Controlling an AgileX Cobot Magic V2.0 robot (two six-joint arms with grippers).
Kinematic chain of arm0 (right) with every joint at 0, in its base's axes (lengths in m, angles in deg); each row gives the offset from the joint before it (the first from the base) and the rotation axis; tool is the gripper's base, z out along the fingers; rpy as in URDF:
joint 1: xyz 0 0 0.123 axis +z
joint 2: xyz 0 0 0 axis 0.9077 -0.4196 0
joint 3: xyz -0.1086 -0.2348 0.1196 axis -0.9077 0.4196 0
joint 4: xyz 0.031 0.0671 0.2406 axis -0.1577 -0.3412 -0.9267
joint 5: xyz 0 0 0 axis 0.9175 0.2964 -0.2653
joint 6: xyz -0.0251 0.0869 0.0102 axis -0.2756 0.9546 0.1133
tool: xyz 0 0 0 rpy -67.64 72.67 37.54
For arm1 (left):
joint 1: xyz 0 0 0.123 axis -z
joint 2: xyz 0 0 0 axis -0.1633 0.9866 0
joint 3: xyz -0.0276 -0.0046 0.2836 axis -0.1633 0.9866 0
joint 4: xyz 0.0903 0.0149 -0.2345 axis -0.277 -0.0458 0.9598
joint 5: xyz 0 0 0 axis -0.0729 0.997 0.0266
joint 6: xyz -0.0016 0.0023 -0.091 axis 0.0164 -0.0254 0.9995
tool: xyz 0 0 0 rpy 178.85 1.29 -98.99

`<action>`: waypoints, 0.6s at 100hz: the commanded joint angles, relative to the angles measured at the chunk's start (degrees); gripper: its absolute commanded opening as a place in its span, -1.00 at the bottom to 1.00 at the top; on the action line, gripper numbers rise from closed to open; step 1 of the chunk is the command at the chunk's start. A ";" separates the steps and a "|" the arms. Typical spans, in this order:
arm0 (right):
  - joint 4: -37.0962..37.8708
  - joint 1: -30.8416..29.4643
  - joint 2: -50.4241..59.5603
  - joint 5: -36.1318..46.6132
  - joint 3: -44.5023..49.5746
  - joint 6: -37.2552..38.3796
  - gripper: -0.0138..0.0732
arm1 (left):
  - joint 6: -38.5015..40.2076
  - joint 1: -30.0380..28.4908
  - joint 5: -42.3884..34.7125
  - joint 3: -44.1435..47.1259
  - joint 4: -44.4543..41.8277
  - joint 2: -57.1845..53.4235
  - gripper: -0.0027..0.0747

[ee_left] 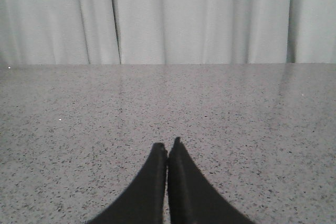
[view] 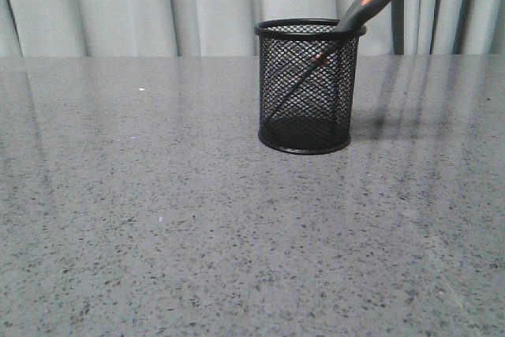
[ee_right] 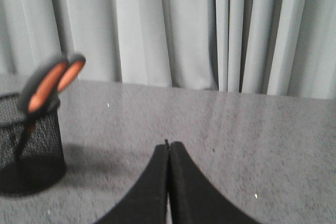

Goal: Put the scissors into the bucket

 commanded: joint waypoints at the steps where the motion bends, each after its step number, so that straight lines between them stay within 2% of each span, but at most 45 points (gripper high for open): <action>1: 4.74 -0.49 2.75 1.92 1.29 3.27 -0.83 | 0.60 -0.04 -4.41 1.60 0.50 -1.53 -0.99; 23: 9.81 -3.21 13.04 -1.08 9.63 10.14 -0.83 | 0.60 -0.04 -4.41 1.60 0.50 -1.53 -0.99; 26: 9.99 -3.64 12.77 0.61 10.51 10.28 -0.83 | 0.60 -0.04 -4.41 1.60 0.50 -1.53 -0.99; 39: 9.99 -4.94 12.76 -5.41 10.35 10.44 -0.83 | 0.60 -0.04 -4.41 1.60 0.50 -1.39 -0.99; 60: 10.62 -4.94 12.76 -4.82 10.35 10.44 -0.83 | 0.60 -0.04 -4.41 1.60 0.50 -1.39 -0.99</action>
